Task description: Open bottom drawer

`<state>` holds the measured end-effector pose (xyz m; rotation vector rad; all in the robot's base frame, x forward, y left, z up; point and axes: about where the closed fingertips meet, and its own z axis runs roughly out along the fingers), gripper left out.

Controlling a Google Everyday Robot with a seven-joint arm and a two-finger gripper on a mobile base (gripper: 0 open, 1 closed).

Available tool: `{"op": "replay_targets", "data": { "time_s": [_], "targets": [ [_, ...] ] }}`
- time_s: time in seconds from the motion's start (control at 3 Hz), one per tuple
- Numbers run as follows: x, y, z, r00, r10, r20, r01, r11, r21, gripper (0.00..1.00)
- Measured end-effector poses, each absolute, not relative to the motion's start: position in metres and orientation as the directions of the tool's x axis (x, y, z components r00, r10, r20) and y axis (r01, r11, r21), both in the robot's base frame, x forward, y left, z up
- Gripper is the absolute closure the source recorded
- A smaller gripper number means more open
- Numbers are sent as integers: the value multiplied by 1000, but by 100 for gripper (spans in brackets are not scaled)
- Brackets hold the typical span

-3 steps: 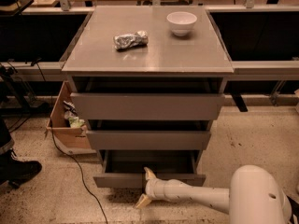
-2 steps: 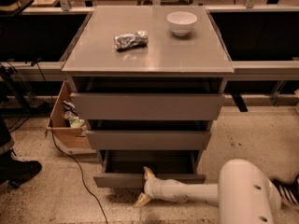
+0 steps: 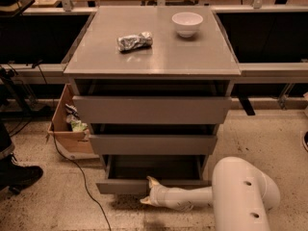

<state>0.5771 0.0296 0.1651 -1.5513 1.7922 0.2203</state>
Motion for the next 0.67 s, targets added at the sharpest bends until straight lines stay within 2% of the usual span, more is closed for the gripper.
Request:
{"op": "replay_targets", "data": {
  "time_s": [0.67],
  "targets": [
    [577,23,181,5,-789,-615,-906,257,-337,95]
  ]
}}
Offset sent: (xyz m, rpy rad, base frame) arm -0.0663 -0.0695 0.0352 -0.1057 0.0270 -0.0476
